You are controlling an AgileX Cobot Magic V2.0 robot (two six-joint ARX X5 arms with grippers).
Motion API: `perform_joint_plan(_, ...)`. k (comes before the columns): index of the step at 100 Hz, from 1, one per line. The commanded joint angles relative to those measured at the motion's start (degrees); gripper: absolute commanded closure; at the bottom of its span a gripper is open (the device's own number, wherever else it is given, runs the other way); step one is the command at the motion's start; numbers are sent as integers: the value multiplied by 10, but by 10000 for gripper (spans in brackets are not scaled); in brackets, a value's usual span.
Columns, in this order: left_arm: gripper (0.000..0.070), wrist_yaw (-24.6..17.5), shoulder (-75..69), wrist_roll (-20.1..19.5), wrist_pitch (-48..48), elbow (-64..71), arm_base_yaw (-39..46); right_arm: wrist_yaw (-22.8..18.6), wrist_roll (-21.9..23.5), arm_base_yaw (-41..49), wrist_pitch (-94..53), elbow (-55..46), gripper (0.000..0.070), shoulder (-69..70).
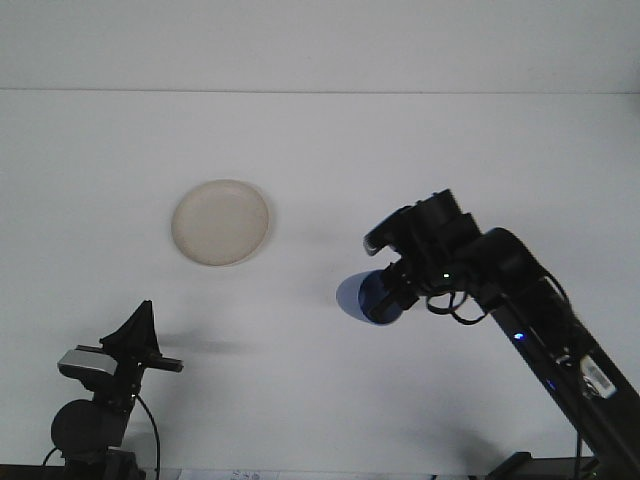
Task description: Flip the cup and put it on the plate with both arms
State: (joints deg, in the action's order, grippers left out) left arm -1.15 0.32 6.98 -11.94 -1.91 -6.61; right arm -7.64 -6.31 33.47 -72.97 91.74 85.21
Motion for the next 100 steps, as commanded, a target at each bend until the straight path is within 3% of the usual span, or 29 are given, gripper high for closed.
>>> perform_joint_plan(1, 687, 2, -1, 2, -5, 11, 0, 14, -13, 27, -17, 14, 700, 33)
perform_joint_plan(27, 687, 2, -1, 2, -5, 11, 0, 47, -12, 87, -28, 14, 700, 117)
perform_joint_plan(67, 687, 2, -1, 2, -5, 11, 0, 43, -12, 90, 10, 14, 700, 154)
perform_joint_plan(100, 687, 2, -1, 2, -5, 11, 0, 14, -23, 89, 5, 14, 700, 168)
